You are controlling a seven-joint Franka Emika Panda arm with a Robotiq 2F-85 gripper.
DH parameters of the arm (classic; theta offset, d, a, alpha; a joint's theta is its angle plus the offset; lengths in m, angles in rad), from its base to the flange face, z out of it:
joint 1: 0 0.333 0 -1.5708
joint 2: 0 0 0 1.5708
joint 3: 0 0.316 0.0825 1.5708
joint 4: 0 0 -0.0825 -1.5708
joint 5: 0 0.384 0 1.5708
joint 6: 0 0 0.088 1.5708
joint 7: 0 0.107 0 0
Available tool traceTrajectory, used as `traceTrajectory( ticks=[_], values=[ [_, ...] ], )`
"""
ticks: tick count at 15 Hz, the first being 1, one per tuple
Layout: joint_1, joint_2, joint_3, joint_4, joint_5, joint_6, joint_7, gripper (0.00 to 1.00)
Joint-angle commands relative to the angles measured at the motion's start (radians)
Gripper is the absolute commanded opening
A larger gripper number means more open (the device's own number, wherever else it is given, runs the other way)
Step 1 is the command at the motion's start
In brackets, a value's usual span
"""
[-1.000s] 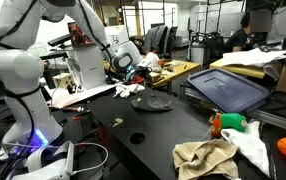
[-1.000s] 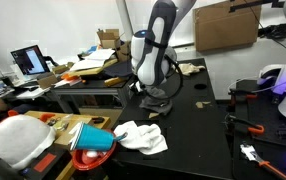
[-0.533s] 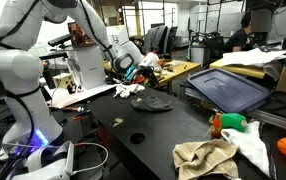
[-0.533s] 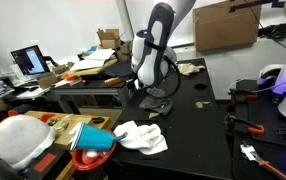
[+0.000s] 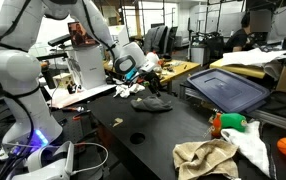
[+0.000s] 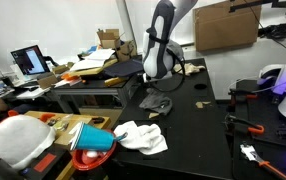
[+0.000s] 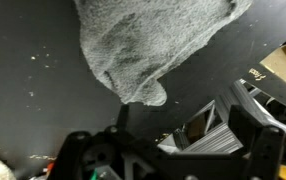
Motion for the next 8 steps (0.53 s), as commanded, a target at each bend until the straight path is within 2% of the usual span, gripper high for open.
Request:
traceTrajectory(
  ticks=[1, 4, 5, 8],
  values=[
    [-0.084, -0.024, 0.024, 0.005, 0.040, -0.065, 0.028, 1.00],
    [-0.176, -0.024, 0.056, 0.034, 0.066, -0.144, 0.028, 1.00],
    [-0.235, -0.033, 0.091, 0.040, 0.015, -0.160, 0.065, 1.00],
    [-0.414, -0.053, 0.230, 0.089, 0.005, -0.219, 0.050, 1.00]
  ],
)
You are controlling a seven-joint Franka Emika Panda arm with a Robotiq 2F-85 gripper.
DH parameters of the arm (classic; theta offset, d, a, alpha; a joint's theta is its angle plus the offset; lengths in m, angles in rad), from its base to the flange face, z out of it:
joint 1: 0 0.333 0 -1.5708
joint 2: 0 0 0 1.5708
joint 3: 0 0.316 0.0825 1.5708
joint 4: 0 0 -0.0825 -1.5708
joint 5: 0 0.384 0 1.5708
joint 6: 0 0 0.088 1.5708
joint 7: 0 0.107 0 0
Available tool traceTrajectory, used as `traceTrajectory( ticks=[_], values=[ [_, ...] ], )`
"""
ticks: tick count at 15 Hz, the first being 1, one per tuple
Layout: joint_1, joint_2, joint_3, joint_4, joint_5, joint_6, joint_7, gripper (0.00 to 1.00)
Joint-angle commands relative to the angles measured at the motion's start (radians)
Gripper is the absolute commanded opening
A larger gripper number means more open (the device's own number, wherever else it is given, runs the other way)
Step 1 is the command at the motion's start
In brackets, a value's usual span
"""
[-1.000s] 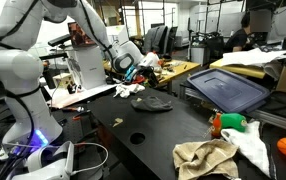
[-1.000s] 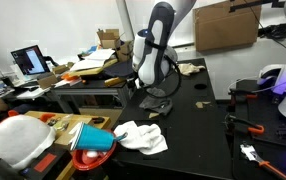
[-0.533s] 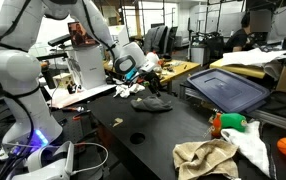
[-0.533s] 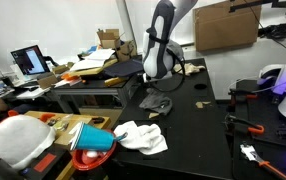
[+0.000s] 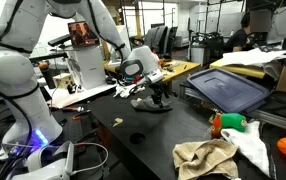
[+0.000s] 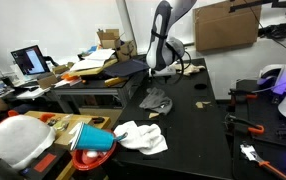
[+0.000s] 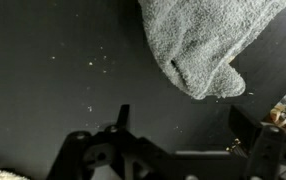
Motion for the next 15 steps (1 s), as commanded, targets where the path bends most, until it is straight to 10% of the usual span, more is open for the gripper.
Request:
traceTrajectory(
  ticks=[1, 7, 15],
  values=[
    [-0.226, -0.054, 0.183, 0.060, -0.018, -0.095, -0.005, 1.00],
    [-0.577, -0.022, 0.488, 0.198, 0.049, -0.215, -0.151, 1.00],
    [-0.681, 0.031, 0.549, 0.313, 0.039, -0.438, -0.343, 1.00]
  ],
)
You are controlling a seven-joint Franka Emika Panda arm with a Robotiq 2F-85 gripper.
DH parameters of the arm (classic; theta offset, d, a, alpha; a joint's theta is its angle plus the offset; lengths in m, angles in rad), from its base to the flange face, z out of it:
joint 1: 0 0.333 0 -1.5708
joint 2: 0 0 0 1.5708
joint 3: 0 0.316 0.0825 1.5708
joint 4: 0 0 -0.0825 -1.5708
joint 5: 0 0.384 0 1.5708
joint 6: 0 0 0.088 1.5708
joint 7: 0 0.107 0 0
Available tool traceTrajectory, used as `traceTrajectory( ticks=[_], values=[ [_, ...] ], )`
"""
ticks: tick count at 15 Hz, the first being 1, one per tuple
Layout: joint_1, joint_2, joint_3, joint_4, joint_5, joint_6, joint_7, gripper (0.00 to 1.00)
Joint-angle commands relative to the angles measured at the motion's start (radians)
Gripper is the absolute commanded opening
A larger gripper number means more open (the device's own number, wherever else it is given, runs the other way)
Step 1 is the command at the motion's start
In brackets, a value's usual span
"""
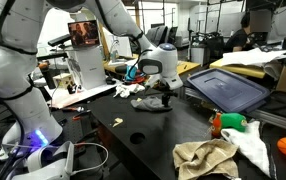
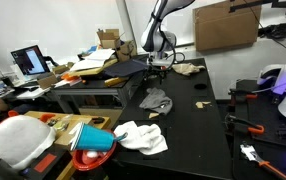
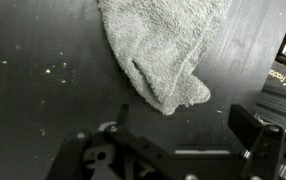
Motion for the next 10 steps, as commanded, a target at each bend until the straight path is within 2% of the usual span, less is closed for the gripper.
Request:
traceTrajectory(
  ticks=[1, 5, 10],
  values=[
    [-0.020, 0.025, 0.016, 0.061, 0.015, -0.080, -0.089, 1.00],
    [-0.002, 0.058, -0.007, 0.118, -0.014, -0.124, -0.117, 1.00],
    [0.022, 0.119, -0.039, 0.198, -0.066, -0.177, -0.092, 1.00]
  ],
)
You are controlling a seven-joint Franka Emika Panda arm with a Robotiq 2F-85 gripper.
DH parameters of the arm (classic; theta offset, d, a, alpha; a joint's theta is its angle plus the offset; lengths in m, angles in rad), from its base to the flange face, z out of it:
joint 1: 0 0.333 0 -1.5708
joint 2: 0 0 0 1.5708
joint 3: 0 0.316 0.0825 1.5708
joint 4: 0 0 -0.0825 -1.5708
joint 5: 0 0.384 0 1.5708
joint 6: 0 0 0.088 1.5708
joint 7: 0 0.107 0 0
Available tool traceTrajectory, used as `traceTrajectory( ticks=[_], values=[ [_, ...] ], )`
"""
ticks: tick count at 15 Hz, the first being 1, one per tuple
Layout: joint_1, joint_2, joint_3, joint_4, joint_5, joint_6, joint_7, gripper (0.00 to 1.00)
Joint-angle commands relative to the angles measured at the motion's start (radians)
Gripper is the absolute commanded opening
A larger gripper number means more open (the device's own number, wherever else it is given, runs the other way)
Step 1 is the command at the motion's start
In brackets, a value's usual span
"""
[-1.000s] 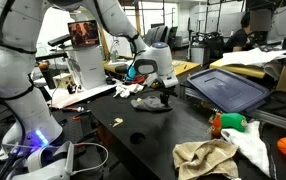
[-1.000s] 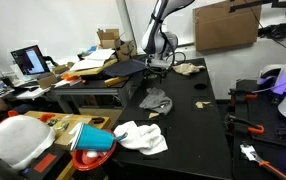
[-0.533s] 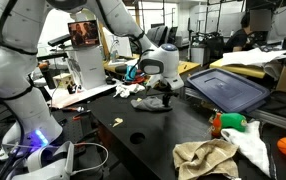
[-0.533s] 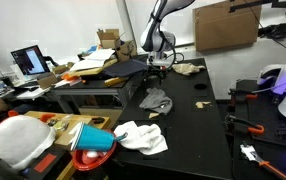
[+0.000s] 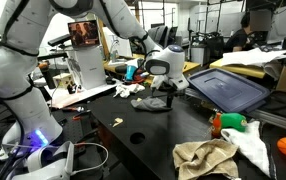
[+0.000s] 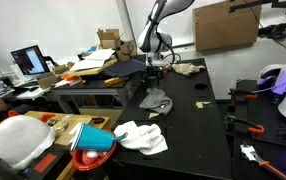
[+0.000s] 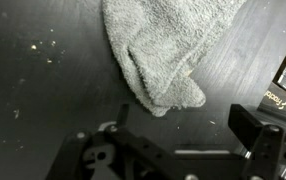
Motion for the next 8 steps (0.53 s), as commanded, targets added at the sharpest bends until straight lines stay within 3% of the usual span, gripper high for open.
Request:
traceTrajectory(
  ticks=[1, 6, 7, 8],
  values=[
    [0.027, 0.052, -0.033, 0.079, -0.036, -0.056, 0.010, 1.00],
    [0.048, 0.103, -0.050, 0.130, -0.073, -0.058, 0.017, 1.00],
    [0.051, 0.113, -0.053, 0.138, -0.080, -0.059, 0.018, 0.75],
    [0.052, 0.120, -0.053, 0.145, -0.084, -0.060, 0.016, 0.72]
  ],
)
